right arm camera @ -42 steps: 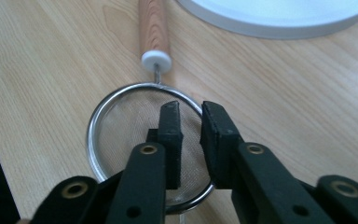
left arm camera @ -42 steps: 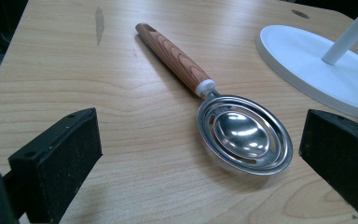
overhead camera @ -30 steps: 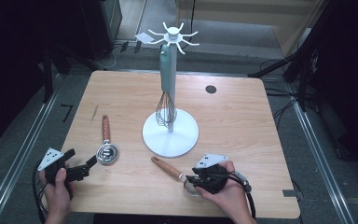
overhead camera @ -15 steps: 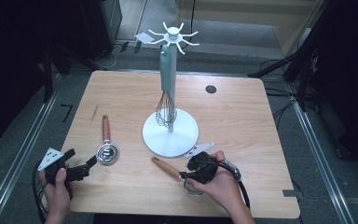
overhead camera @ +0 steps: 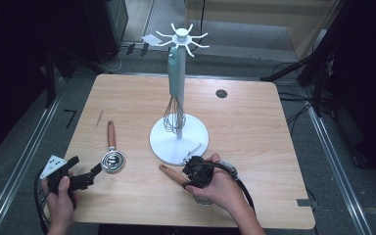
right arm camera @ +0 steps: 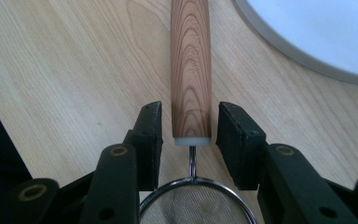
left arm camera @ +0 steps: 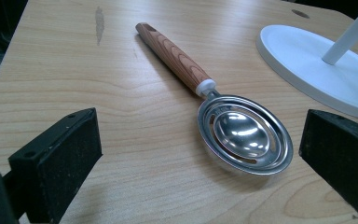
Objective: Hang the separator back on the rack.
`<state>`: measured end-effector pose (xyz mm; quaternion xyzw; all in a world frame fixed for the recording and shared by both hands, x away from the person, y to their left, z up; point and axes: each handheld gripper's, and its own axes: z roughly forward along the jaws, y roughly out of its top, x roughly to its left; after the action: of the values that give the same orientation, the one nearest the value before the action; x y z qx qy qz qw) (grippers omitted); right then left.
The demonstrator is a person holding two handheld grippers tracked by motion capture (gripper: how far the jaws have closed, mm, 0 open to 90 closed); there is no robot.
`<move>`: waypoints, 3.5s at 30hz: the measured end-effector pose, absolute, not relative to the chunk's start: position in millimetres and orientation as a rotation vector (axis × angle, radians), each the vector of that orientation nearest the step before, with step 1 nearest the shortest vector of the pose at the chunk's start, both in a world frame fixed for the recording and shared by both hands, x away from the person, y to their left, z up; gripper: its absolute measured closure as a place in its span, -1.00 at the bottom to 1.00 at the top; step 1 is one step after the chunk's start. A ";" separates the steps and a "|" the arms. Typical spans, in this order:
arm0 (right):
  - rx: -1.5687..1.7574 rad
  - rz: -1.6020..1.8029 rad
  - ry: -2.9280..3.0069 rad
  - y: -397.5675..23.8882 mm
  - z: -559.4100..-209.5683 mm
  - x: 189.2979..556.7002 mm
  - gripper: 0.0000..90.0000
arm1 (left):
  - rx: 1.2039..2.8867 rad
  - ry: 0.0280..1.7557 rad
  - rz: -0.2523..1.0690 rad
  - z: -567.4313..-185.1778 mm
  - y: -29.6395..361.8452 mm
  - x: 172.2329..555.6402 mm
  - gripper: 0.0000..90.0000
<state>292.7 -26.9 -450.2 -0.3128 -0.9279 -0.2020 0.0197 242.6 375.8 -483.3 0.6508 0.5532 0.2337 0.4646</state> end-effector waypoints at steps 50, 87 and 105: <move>-1.231 -0.952 -2.817 -67.7 -436.1 293.7 0.58 | 1.601 1.357 0.573 -483.3 375.5 242.7 -1.00; -1.506 -1.337 -2.743 -109.8 -414.6 291.9 0.58 | 1.605 1.356 0.572 -483.2 375.2 242.8 -1.00; -1.465 -1.704 -2.718 -110.5 -387.9 275.6 0.58 | 1.601 1.357 0.574 -483.3 375.2 242.7 -1.00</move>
<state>275.6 -110.5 -387.9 -0.4078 -0.7564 -0.4743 -0.1915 242.7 375.2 -483.3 0.6518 0.5523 0.2335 0.4642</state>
